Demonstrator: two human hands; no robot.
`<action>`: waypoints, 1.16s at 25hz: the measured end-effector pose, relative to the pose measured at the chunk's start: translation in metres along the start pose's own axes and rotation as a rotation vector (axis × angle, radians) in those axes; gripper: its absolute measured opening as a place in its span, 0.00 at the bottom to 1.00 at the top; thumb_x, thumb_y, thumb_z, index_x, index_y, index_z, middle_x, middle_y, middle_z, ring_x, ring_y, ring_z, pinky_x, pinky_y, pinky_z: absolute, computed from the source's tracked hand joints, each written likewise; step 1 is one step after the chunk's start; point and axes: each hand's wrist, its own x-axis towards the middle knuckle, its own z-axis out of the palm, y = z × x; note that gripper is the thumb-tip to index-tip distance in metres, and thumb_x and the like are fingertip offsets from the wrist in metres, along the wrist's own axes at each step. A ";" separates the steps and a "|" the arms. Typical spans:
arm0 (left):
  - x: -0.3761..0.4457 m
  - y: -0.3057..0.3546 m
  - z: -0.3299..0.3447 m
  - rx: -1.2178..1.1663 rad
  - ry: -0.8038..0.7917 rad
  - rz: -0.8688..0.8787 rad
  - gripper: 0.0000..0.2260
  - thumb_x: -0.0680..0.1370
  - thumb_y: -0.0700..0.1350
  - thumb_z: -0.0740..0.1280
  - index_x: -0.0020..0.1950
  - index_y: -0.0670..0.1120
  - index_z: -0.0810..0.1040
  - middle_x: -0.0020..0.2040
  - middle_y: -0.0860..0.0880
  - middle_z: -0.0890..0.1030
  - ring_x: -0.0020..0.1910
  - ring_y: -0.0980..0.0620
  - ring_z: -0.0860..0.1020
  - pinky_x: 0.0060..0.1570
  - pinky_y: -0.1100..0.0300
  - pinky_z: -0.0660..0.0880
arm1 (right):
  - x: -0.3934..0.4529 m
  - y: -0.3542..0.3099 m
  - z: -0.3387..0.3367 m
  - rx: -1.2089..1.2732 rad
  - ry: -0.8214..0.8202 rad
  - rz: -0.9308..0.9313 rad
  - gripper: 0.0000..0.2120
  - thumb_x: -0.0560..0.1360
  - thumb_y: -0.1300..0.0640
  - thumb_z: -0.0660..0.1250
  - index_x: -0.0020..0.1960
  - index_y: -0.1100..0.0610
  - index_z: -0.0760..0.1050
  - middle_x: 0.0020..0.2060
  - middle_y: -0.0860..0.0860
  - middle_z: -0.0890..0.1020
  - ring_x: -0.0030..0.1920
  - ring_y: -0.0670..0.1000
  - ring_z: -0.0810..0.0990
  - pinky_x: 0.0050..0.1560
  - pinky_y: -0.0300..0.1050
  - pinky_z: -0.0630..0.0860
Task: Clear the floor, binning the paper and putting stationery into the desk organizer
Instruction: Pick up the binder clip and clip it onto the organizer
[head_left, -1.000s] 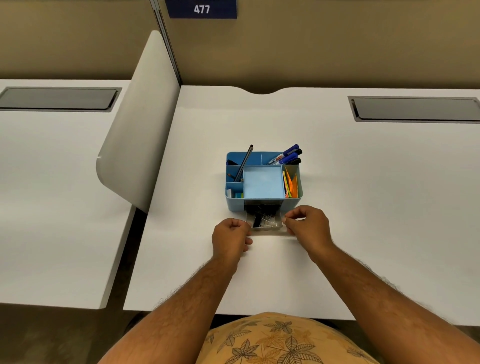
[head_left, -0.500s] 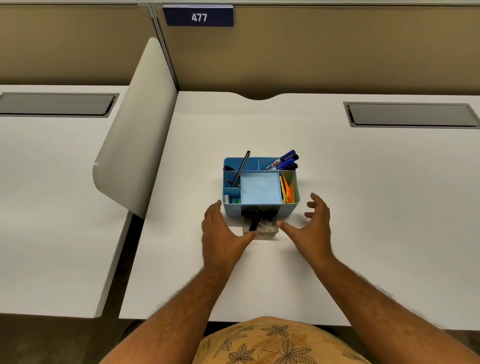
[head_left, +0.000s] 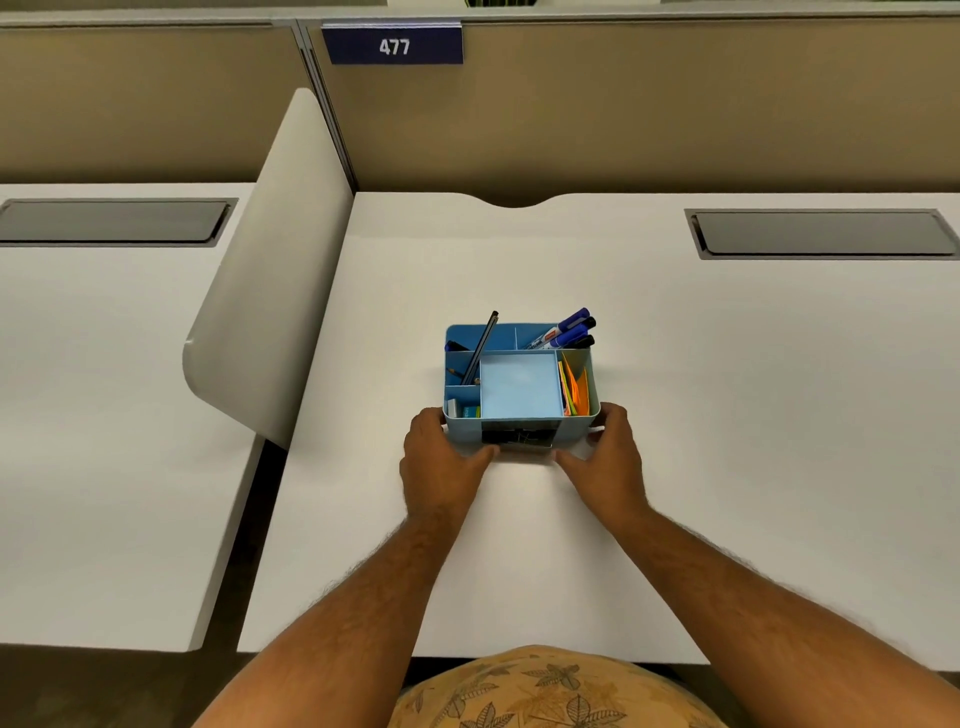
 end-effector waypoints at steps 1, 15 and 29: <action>0.001 0.004 -0.001 0.010 0.026 -0.002 0.33 0.65 0.59 0.83 0.62 0.52 0.71 0.61 0.50 0.80 0.60 0.46 0.79 0.58 0.43 0.81 | 0.003 -0.002 0.000 0.006 0.011 0.009 0.37 0.65 0.52 0.85 0.66 0.49 0.67 0.59 0.45 0.77 0.58 0.51 0.80 0.51 0.43 0.80; 0.002 0.018 -0.001 0.008 -0.001 -0.043 0.37 0.60 0.65 0.82 0.59 0.51 0.69 0.56 0.50 0.77 0.56 0.48 0.78 0.51 0.47 0.84 | 0.012 -0.016 -0.006 0.011 -0.002 0.079 0.27 0.68 0.50 0.80 0.59 0.48 0.69 0.54 0.47 0.79 0.51 0.49 0.81 0.40 0.40 0.77; 0.004 0.042 -0.007 -0.765 0.022 -0.263 0.17 0.84 0.42 0.64 0.71 0.53 0.80 0.60 0.54 0.85 0.55 0.54 0.84 0.51 0.51 0.86 | 0.018 -0.031 -0.024 0.150 0.160 0.071 0.06 0.82 0.54 0.65 0.52 0.49 0.81 0.43 0.44 0.85 0.45 0.49 0.84 0.45 0.51 0.84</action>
